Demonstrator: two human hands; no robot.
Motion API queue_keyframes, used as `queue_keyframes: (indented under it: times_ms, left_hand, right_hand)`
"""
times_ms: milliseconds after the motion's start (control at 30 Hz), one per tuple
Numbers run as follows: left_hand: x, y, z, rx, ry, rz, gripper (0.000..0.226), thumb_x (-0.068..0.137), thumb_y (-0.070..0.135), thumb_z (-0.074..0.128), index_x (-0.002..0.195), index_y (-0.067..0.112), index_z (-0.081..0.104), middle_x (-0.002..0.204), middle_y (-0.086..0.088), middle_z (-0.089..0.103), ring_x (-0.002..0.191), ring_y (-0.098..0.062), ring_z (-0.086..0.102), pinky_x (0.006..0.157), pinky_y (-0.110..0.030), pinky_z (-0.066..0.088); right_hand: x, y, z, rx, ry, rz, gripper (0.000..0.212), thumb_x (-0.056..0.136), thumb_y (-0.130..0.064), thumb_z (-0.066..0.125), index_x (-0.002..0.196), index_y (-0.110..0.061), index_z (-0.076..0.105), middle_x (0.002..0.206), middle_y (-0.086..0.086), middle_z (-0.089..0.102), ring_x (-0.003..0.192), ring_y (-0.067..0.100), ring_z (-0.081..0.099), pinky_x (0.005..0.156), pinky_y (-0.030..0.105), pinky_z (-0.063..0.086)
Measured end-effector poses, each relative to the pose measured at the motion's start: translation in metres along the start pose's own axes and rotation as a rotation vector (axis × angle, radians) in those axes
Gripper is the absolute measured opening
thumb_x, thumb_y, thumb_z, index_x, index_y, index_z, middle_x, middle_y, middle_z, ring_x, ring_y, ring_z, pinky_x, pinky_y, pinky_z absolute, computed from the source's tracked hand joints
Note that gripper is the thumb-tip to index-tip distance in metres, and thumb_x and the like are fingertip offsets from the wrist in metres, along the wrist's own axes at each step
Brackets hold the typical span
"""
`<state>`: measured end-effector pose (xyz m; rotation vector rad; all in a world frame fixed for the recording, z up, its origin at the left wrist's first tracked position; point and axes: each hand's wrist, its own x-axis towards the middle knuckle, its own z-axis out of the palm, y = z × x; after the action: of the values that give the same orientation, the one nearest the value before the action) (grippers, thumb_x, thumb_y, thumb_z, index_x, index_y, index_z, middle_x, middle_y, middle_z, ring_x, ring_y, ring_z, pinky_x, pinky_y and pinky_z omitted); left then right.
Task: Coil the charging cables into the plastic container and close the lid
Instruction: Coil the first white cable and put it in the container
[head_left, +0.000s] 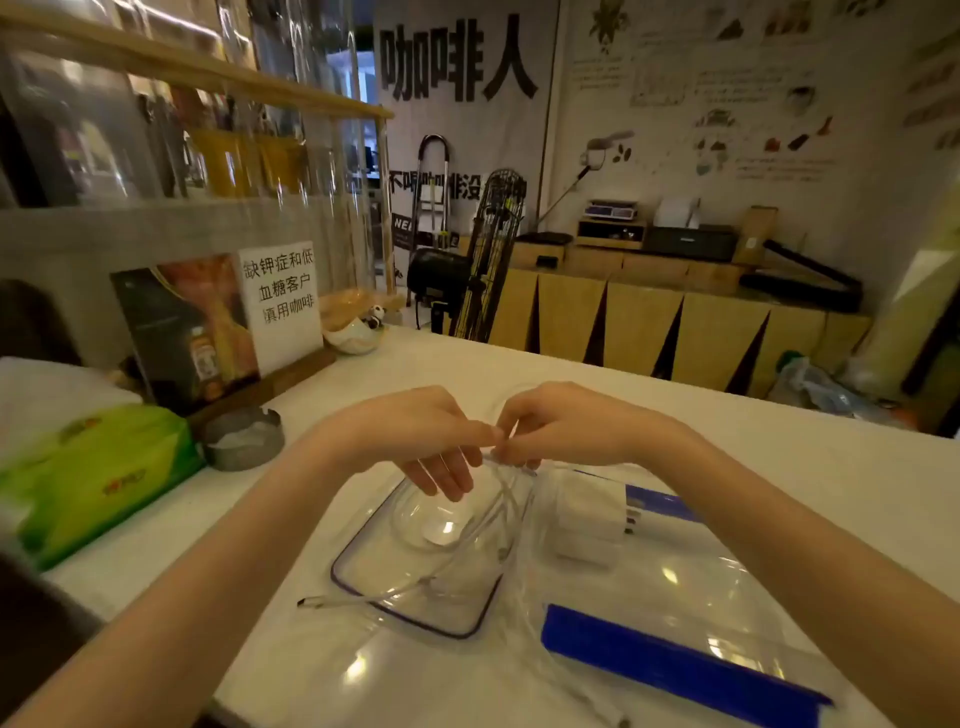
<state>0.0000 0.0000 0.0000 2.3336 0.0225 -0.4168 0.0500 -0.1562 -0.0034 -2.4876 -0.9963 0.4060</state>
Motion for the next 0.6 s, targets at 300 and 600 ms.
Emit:
queue_keyframes:
  times_ms: [300, 600]
  left_hand:
    - [0.004, -0.028, 0.036, -0.18, -0.03, 0.038, 0.027, 0.09, 0.028, 0.048, 0.096, 0.007, 0.066, 0.087, -0.009, 0.071, 0.073, -0.014, 0.068, 0.067, -0.022, 0.054]
    - [-0.005, -0.026, 0.034, -0.322, -0.003, 0.186, 0.026, 0.084, 0.029, 0.058, 0.097, 0.009, 0.069, 0.087, -0.009, 0.074, 0.079, -0.019, 0.069, 0.078, -0.031, 0.055]
  right_hand:
    - [0.008, -0.002, 0.03, -0.184, 0.087, 0.079, 0.039, 0.074, -0.03, 0.068, 0.109, -0.017, 0.059, 0.084, -0.001, 0.062, 0.082, 0.016, 0.059, 0.081, 0.039, 0.051]
    - [0.005, -0.006, 0.012, 0.544, 0.348, 0.101, 0.01, 0.079, -0.007, 0.065, 0.088, -0.007, 0.069, 0.068, 0.008, 0.067, 0.04, 0.008, 0.047, 0.039, 0.017, 0.039]
